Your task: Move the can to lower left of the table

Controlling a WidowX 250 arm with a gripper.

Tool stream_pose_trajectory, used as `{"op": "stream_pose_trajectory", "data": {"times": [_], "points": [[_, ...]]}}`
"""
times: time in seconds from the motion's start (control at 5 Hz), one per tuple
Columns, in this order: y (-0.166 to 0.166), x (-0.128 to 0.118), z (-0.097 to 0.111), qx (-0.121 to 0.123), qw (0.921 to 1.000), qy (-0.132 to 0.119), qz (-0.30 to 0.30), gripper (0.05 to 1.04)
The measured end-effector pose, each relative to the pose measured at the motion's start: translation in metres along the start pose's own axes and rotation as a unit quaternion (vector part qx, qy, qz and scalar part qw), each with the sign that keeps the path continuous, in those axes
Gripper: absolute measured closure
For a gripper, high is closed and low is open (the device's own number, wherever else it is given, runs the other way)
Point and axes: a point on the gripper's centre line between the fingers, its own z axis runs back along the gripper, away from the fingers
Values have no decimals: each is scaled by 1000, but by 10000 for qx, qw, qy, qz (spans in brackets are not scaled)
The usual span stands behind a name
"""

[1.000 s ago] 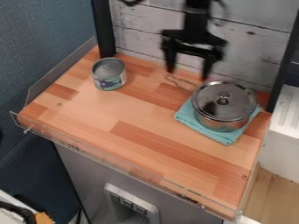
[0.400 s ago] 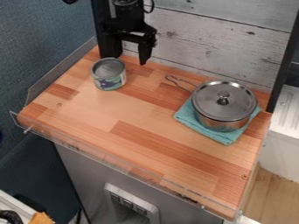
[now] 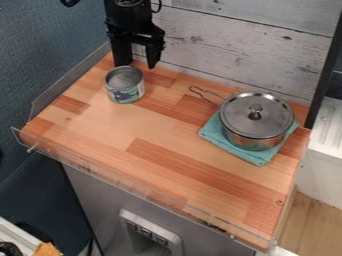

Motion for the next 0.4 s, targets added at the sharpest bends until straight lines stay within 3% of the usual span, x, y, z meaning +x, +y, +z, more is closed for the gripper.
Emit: {"op": "stream_pose_trajectory", "data": {"times": [0.4], "points": [[6, 9, -9, 219, 9995, -207, -35, 83]]}}
